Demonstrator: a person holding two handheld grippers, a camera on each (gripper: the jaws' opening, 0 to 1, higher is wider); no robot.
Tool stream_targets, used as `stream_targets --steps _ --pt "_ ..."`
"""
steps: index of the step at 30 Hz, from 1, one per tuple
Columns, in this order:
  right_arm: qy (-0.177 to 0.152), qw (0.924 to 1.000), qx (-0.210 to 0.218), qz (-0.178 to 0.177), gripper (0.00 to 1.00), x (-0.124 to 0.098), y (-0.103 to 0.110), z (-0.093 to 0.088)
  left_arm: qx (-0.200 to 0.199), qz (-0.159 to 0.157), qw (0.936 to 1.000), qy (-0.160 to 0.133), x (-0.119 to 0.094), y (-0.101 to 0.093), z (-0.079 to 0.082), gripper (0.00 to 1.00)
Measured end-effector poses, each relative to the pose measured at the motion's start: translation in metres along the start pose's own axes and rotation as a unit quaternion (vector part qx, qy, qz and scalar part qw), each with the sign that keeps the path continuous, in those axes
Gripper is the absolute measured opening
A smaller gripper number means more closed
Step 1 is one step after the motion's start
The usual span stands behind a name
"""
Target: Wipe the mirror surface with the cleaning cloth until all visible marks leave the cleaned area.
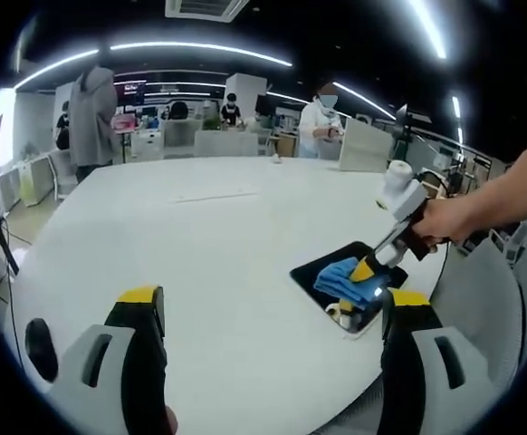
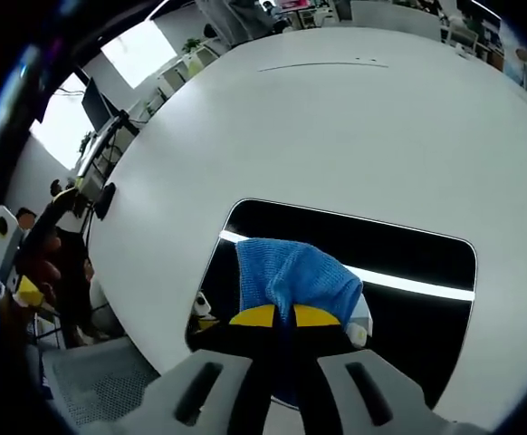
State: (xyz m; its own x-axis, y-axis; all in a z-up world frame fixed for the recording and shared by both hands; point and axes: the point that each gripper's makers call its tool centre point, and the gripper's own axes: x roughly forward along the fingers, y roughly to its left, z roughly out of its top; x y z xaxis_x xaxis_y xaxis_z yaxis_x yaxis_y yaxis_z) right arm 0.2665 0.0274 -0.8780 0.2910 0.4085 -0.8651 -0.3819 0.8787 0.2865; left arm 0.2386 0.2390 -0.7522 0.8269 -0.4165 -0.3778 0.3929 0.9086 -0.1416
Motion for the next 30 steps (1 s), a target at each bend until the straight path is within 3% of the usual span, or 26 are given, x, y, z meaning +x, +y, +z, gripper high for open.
stream_targets --steps 11,30 --pt "0.000 1.0000 0.001 -0.002 0.00 -0.006 -0.015 -0.003 0.003 0.000 1.0000 -0.002 0.000 -0.010 0.004 0.99" --pt "-0.003 1.0000 0.006 -0.005 0.00 -0.018 -0.042 -0.009 -0.001 0.007 1.0000 -0.006 0.004 -0.010 0.002 0.99"
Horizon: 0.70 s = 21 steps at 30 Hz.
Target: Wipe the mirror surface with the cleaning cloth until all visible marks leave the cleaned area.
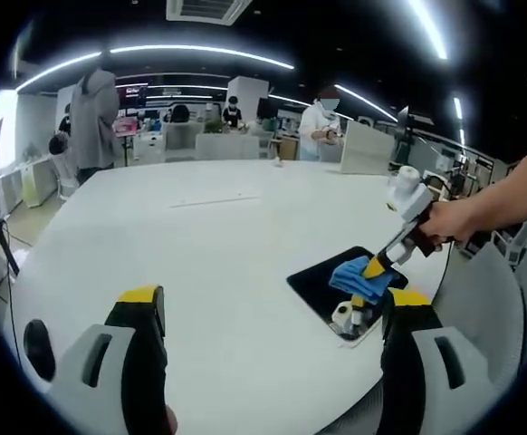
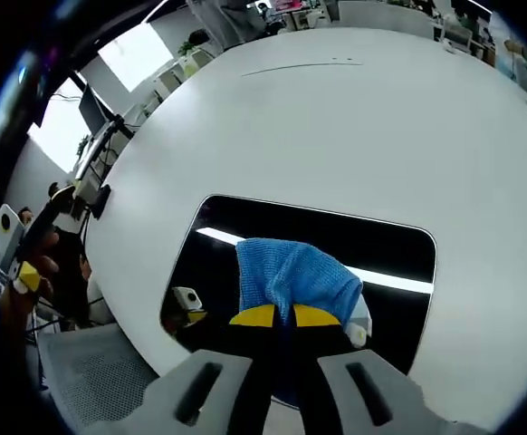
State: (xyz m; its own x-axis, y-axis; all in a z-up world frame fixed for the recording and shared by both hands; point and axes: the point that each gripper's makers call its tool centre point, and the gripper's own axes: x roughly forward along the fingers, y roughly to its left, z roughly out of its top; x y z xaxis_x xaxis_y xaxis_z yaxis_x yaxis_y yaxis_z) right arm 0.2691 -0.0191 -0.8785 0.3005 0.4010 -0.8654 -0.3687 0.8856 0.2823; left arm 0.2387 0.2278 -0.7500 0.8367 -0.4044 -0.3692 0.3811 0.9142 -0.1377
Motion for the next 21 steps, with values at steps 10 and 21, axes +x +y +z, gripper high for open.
stream_targets --steps 10,21 --pt "-0.003 0.9999 0.010 -0.002 0.00 -0.006 -0.012 -0.004 -0.004 0.003 1.0000 0.005 -0.001 -0.004 -0.004 0.99" --pt "-0.007 0.9996 0.025 -0.010 0.00 -0.014 -0.032 -0.007 -0.004 0.002 0.9999 0.013 -0.003 0.000 -0.006 0.99"
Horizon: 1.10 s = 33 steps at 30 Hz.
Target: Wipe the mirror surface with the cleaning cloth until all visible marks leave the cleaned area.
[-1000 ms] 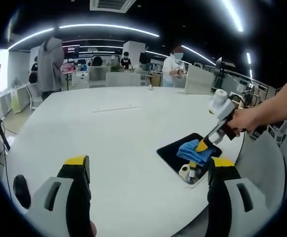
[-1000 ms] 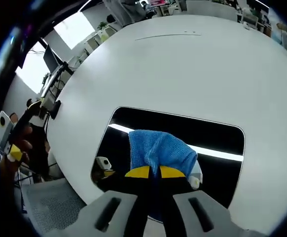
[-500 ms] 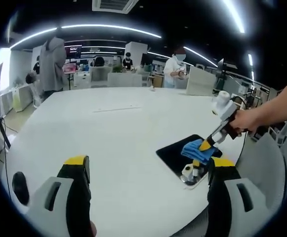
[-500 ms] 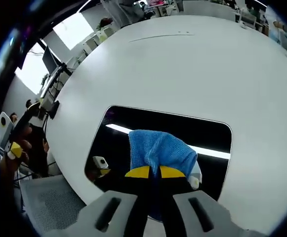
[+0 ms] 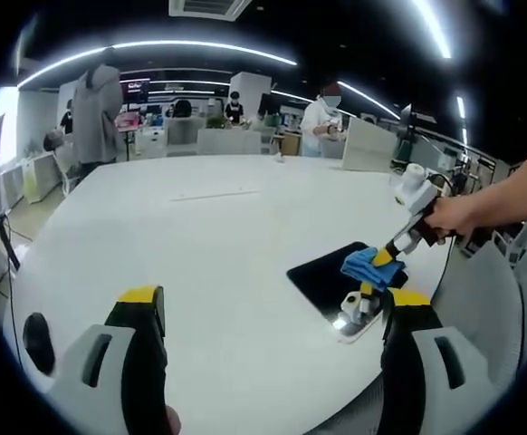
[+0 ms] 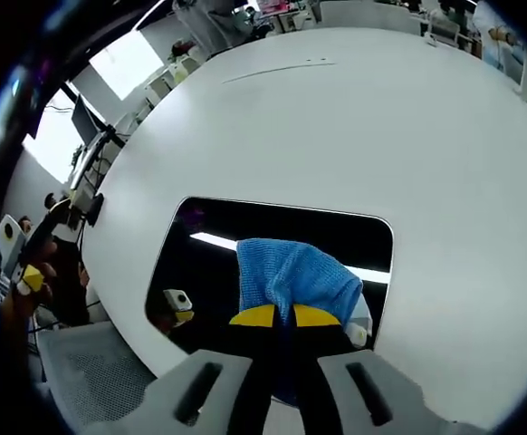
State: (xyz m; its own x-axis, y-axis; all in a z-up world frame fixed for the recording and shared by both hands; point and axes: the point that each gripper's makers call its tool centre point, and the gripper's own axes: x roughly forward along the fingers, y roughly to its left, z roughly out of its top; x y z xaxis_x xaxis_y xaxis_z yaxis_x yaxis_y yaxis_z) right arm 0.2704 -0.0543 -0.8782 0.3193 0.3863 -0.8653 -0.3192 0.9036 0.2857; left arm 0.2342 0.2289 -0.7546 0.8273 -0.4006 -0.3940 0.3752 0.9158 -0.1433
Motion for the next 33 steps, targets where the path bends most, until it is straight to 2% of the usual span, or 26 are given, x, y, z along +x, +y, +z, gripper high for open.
stream_targets --steps 6,19,33 --pt "0.001 1.0000 0.002 -0.006 0.00 -0.003 -0.007 -0.002 0.001 -0.003 0.9999 0.010 0.004 0.005 -0.002 0.99" --pt "0.004 0.9998 0.001 -0.021 0.00 -0.012 -0.026 -0.008 0.020 -0.027 0.9993 0.016 0.003 -0.019 -0.005 0.99" --pt "0.004 0.9992 0.002 -0.040 0.00 -0.020 -0.042 -0.010 0.018 -0.029 0.9992 0.023 0.000 -0.025 -0.014 0.99"
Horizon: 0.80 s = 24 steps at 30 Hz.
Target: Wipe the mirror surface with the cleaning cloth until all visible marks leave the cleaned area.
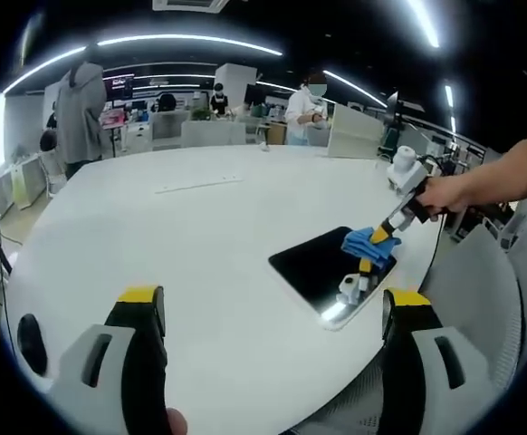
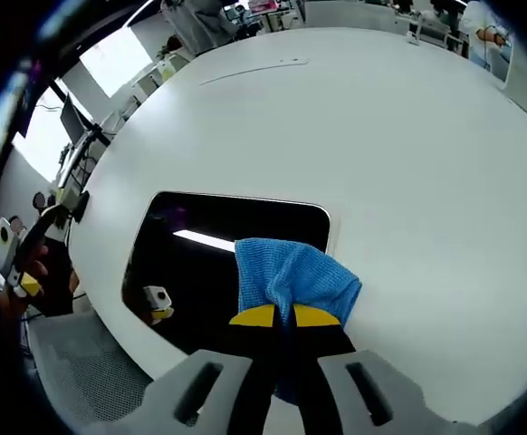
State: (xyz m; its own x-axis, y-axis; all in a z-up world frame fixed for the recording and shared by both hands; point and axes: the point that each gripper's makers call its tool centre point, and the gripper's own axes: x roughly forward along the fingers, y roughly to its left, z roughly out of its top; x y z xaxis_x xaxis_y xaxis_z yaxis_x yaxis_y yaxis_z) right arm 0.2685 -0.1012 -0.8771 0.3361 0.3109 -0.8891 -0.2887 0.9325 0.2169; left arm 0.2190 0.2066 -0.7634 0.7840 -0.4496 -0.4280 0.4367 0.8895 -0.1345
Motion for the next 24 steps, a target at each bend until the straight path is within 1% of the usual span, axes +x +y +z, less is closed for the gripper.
stream_targets --steps 3,5,11,14,15,17,18,21,24 --pt "0.001 1.0000 0.000 -0.002 0.00 0.001 -0.001 -0.001 0.001 -0.001 1.0000 -0.001 0.001 0.001 0.000 0.99" --pt "0.000 1.0000 -0.002 -0.002 0.00 0.001 -0.002 -0.001 0.003 -0.002 1.0000 0.000 0.004 0.006 0.000 0.99" --pt "-0.002 1.0000 -0.004 -0.006 0.00 0.003 -0.002 0.000 0.004 -0.002 1.0000 -0.005 0.006 0.007 0.004 0.99" --pt "-0.006 1.0000 0.004 -0.005 0.00 0.003 -0.003 -0.001 0.003 -0.003 1.0000 -0.008 0.007 0.005 0.006 0.99" --pt "-0.007 1.0000 0.002 -0.006 0.00 0.002 -0.002 -0.001 0.000 -0.003 1.0000 -0.009 0.008 0.004 0.006 0.99" --pt "-0.010 0.9996 -0.023 -0.016 0.00 0.003 -0.002 0.000 -0.006 -0.004 0.9999 -0.009 0.009 0.003 0.005 0.99" --pt "-0.011 0.9994 -0.027 -0.020 0.00 0.003 -0.001 -0.001 -0.009 -0.004 0.9999 -0.010 0.009 0.002 0.005 0.99" --pt "-0.013 0.9995 -0.017 -0.023 0.00 0.003 -0.002 -0.001 -0.012 -0.004 0.9999 -0.011 0.010 -0.001 0.005 0.99" --pt "-0.015 0.9997 -0.002 -0.017 0.00 0.002 -0.003 -0.001 -0.012 -0.007 0.9999 -0.010 0.011 -0.002 0.003 0.99"
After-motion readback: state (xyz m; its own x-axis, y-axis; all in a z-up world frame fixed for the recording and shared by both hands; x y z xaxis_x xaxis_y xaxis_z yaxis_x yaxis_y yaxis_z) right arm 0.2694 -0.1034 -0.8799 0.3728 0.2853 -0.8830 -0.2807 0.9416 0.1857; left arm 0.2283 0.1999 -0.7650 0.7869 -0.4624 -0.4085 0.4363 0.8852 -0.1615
